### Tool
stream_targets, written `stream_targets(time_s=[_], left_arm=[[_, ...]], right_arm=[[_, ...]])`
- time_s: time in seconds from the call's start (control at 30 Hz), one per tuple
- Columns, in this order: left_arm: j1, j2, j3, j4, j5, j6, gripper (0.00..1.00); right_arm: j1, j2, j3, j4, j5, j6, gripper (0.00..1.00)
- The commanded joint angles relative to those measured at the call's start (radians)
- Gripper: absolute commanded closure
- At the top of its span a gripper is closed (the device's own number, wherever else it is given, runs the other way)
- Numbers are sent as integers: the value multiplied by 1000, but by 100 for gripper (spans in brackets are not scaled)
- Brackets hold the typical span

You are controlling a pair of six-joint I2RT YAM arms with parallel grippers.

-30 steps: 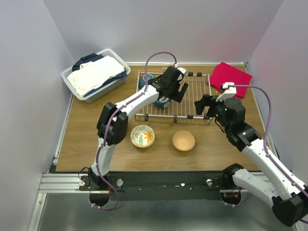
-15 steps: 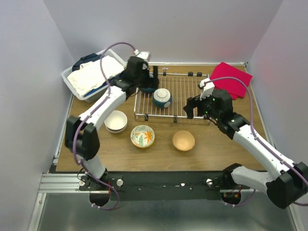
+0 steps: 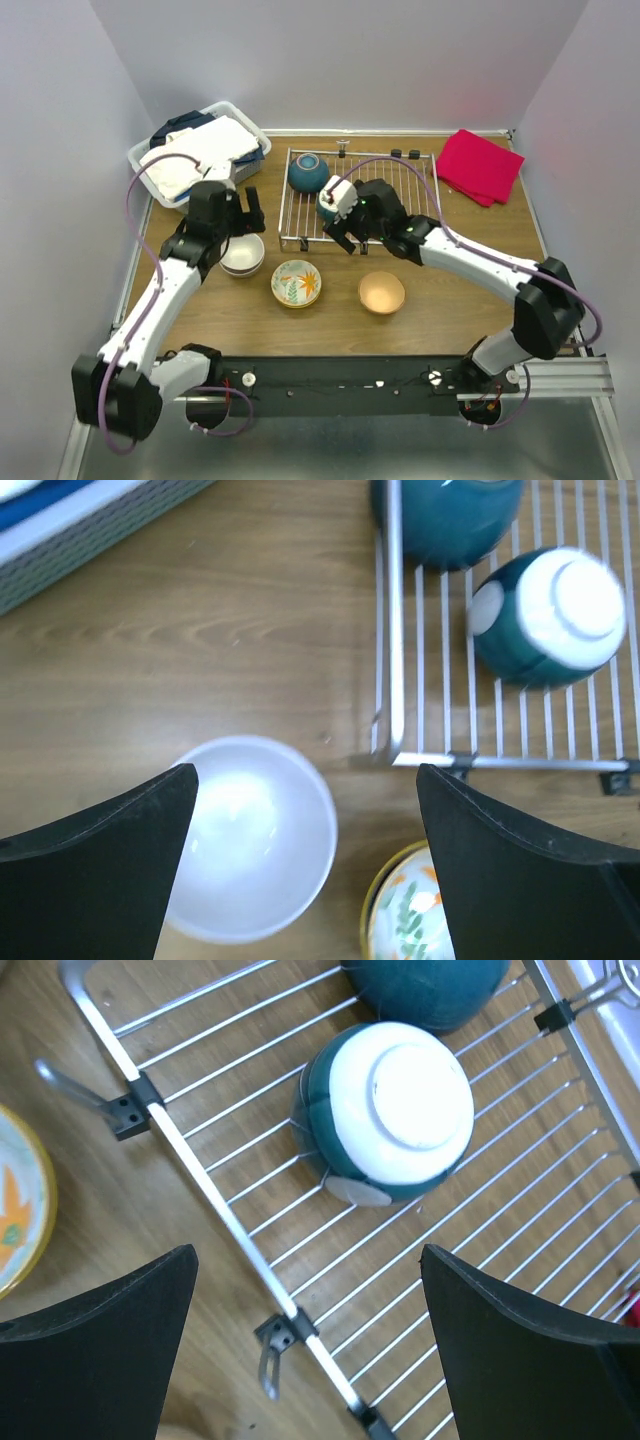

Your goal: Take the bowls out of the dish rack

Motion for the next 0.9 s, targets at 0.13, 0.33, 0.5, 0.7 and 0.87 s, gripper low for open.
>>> stream_targets(time_s=[0.13,0.33,0.5,0.7,0.87], left_arm=[[14,-311,-269,19,-141,0,1],[14,-339,-310,49,-173,25,1],[14,-334,-310,77,-180,23,1],[13,-353,-312,71,-203,26,1],[5,-359,-312,72,-203,26,1]], right_arm=[[39,212,167,29,168,-208,0],[47,319,243,0,189,-274,0],[64,382,296,-17,214,-324,0],[92,468,330,-43,265,-361,0],[99,540,335,-24,346,-389,0]])
